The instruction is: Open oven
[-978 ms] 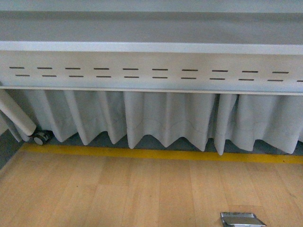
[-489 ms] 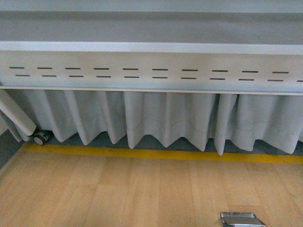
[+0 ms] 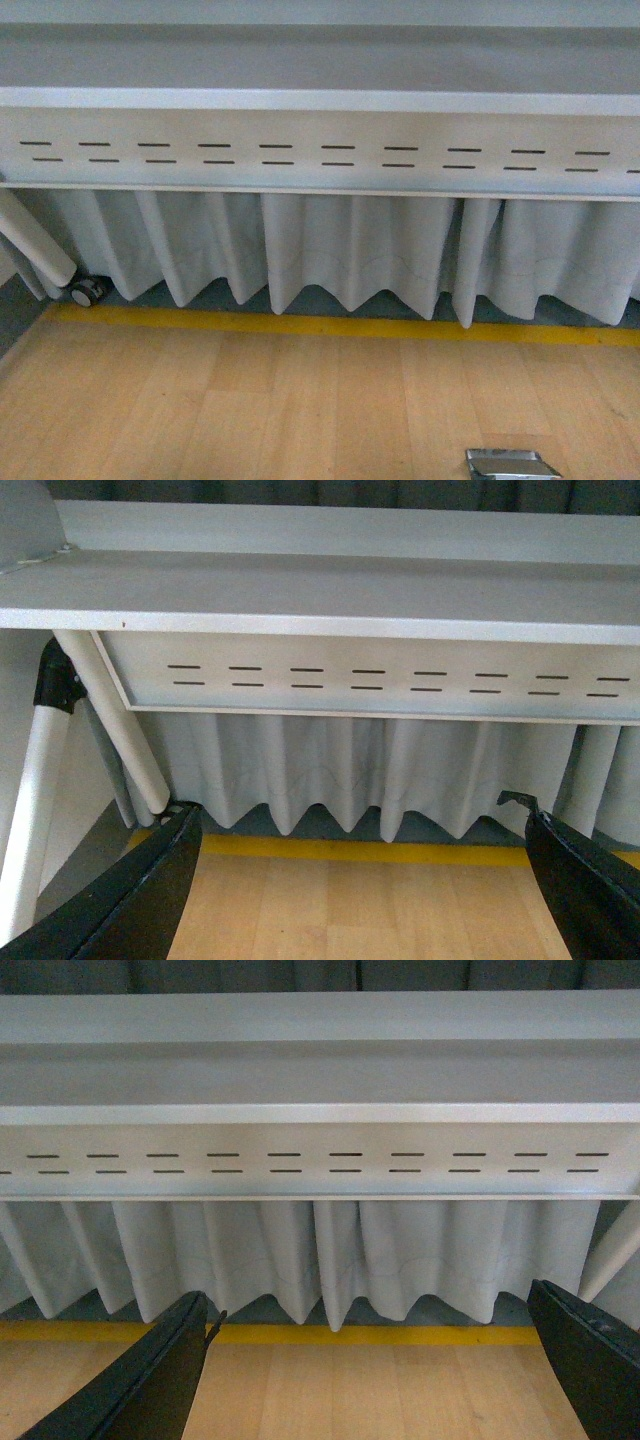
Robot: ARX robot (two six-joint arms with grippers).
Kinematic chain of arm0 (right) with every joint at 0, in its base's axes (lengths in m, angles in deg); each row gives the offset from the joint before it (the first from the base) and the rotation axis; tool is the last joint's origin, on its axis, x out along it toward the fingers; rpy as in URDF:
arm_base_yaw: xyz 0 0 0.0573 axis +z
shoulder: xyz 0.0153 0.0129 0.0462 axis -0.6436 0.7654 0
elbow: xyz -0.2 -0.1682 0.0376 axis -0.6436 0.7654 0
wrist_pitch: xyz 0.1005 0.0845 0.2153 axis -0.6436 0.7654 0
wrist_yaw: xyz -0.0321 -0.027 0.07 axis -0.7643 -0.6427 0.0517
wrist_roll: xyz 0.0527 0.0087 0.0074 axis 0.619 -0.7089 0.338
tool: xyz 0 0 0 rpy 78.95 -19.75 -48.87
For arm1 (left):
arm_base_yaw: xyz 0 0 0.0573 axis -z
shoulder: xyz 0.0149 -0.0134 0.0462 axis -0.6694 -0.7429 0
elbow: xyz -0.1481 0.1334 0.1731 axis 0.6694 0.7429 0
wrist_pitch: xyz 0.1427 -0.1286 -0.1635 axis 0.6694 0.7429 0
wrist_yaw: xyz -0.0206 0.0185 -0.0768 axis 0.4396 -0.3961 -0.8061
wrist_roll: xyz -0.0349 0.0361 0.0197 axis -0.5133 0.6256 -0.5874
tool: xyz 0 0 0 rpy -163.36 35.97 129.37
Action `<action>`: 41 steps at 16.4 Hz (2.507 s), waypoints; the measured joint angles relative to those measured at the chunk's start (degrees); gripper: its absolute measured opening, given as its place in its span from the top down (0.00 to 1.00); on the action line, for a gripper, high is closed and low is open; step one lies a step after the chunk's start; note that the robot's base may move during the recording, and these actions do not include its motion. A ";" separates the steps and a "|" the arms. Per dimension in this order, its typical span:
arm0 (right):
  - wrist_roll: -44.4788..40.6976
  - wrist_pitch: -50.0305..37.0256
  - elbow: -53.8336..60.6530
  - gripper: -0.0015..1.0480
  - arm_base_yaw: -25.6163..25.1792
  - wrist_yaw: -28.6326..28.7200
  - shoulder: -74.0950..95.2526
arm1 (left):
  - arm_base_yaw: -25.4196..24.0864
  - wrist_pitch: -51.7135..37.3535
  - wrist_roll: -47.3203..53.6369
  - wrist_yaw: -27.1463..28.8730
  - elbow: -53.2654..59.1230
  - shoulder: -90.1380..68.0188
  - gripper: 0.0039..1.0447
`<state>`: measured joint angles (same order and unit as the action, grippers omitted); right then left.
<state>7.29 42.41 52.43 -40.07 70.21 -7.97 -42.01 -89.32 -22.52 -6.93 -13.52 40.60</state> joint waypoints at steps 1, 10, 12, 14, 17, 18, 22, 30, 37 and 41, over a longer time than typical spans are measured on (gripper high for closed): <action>0.00 0.00 0.00 0.06 0.00 0.02 0.00 | 0.00 -0.02 0.00 0.00 0.00 0.00 0.06; 0.02 0.00 0.00 0.06 0.00 0.00 0.00 | 0.00 -0.02 0.00 0.00 0.00 0.00 0.06; 0.00 0.00 0.00 0.06 0.00 0.02 0.00 | 0.00 -0.02 0.00 0.00 0.00 0.00 0.06; 0.00 0.00 0.00 0.06 0.00 0.02 0.00 | 0.00 -0.02 0.00 0.00 0.00 0.00 0.06; 0.02 0.00 0.00 0.06 0.00 0.02 0.00 | 0.00 -0.02 0.02 0.00 0.00 0.00 0.06; 0.00 0.00 0.00 0.06 0.00 0.00 0.00 | 0.00 -0.02 0.02 0.00 0.00 0.00 0.06; 0.00 -0.02 0.00 0.06 0.00 0.02 0.00 | 0.00 -0.02 0.00 0.00 0.00 0.00 0.06; 0.00 0.00 0.00 0.06 0.00 0.00 0.00 | 0.00 -0.02 0.02 0.00 0.00 0.00 0.06; 0.00 0.00 0.00 0.06 0.00 0.02 0.00 | 0.00 -0.02 0.02 0.00 0.00 0.00 0.06; 0.00 0.00 0.00 0.06 0.00 0.00 0.00 | 0.00 -0.02 0.02 0.00 0.00 0.00 0.06</action>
<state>7.29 42.41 52.43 -40.07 70.21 -7.97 -42.01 -89.34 -22.50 -6.93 -13.52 40.60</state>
